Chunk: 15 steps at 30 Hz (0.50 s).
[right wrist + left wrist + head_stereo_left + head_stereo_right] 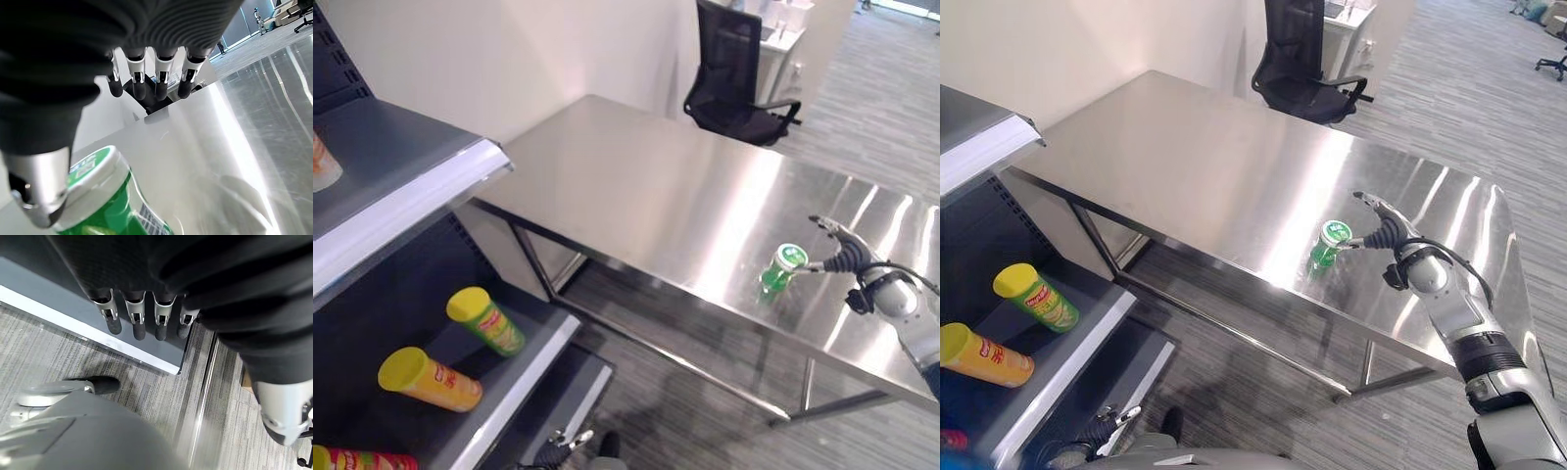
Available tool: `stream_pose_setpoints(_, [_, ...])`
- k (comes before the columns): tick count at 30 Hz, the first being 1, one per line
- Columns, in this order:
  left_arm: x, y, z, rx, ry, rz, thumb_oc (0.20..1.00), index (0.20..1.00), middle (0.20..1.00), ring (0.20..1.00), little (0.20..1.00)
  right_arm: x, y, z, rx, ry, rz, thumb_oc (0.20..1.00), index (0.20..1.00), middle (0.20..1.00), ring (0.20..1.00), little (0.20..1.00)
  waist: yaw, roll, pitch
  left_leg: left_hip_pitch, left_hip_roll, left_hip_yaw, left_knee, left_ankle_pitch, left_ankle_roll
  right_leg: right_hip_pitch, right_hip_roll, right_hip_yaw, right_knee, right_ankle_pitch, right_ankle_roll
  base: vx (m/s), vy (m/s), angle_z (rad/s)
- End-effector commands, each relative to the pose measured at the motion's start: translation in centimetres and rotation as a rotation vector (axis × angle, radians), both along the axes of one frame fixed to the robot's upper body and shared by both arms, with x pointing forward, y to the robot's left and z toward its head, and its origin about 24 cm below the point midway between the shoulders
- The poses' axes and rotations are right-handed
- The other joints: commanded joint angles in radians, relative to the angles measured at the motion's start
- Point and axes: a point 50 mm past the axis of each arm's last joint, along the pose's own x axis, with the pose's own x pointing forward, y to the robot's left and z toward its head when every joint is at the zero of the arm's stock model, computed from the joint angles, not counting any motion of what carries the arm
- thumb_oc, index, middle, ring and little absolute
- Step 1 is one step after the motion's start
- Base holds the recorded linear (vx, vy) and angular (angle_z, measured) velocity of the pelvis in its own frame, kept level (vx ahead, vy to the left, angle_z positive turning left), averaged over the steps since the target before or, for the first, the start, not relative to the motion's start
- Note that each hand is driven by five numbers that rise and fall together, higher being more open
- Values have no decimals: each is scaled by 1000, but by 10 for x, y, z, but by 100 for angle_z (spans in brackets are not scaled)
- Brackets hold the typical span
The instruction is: Put the goods on the table back onto the shelves and tidy them up.
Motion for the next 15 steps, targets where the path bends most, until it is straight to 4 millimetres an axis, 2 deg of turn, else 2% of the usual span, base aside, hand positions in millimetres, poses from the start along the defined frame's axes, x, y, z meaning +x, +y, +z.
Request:
stream_pose_setpoints(1, [25, -1, 5, -2, -59, -1, 1000, 1000, 1000, 1000, 1000, 14, 13, 18, -71, -56, 57, 1000, 1000, 1000, 1000, 1000, 20, 11, -15, 41, 48, 8, 6, -97, -49, 3, -50, -15, 28, -23, 32, 0, 0, 0])
stream_pose_setpoints(15, [24, 1, 5, 6, -58, 3, 1000, 1000, 1000, 1000, 1000, 14, 33, 5, -76, -1, 144, 1000, 1000, 1000, 1000, 1000, 20, 10, -15, 51, 49, 24, 6, -103, -46, 3, -53, -2, 25, -23, 33, 0, 0, 0])
